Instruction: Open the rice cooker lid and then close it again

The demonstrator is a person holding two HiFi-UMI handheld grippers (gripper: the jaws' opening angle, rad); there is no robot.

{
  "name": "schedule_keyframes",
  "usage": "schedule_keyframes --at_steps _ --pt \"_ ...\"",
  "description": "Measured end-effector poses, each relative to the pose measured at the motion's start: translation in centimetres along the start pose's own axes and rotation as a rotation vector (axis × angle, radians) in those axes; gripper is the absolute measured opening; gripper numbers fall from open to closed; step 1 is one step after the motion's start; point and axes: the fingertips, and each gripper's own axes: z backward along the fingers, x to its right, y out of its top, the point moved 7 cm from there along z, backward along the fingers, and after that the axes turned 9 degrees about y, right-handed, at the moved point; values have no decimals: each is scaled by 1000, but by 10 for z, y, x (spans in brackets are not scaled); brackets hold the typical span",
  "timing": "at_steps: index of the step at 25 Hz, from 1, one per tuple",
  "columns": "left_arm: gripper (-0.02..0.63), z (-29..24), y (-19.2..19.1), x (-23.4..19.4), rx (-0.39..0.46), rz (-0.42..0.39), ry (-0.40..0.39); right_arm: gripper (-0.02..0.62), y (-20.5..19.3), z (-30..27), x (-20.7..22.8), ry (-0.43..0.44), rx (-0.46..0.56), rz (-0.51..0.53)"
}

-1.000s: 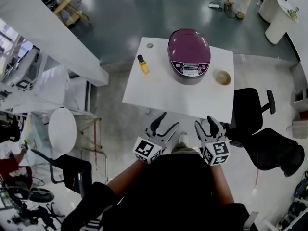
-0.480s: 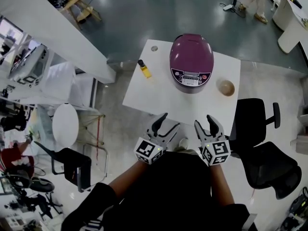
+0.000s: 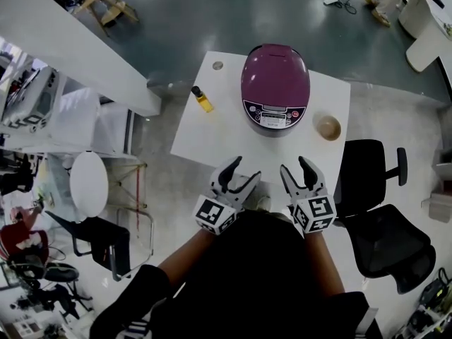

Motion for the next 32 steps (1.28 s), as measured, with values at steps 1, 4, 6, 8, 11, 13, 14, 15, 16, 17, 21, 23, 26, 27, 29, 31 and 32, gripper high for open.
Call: schedule_keyframes --at_steps 1,4,6,8,11,13,14,15,16,17,21,23,26,27,29,31,32 --pt "239 -5 1 -3 2 2 -7 206 3 -5 2 -3 -3 2" --pt "239 -19 4 -12 8 13 -25 206 10 -17 8 -8 -15 11" --pt "239 -29 8 -16 17 26 -31 206 15 -25 15 -12 -25 15" --pt "239 -38 13 -22 22 33 -35 206 21 -33 21 -18 -28 13" --pt "239 -46 19 -32 36 31 -42 206 28 -45 26 -22 -31 13" --pt "239 -50 22 -38 42 34 -47 206 34 -53 28 -24 -31 12" --pt "239 -51 24 -41 39 39 -48 206 36 -56 30 -27 -30 12" --pt "239 -52 25 -43 34 46 -49 206 39 -59 31 -32 -29 14" --pt "239 -53 26 -45 31 51 -51 206 42 -62 32 -38 -28 16" --pt "239 -54 27 -47 34 52 -55 206 44 -65 33 -44 -29 19" --pt "239 -63 33 -58 40 65 -70 162 50 -81 36 -46 -28 20" --pt "239 -66 35 -64 43 73 -73 136 54 -89 35 -30 -24 22" --pt "239 -73 38 -72 46 72 -81 48 59 -102 37 -29 -32 47" --pt "239 -75 38 -74 47 70 -86 31 59 -106 38 -33 -41 53" --pt "239 -78 39 -78 48 69 -96 9 58 -114 41 -43 -74 63" --pt "239 -81 39 -83 45 71 -106 6 55 -123 45 -57 -113 69" --pt "239 -83 38 -85 42 73 -110 6 54 -127 48 -66 -130 71"
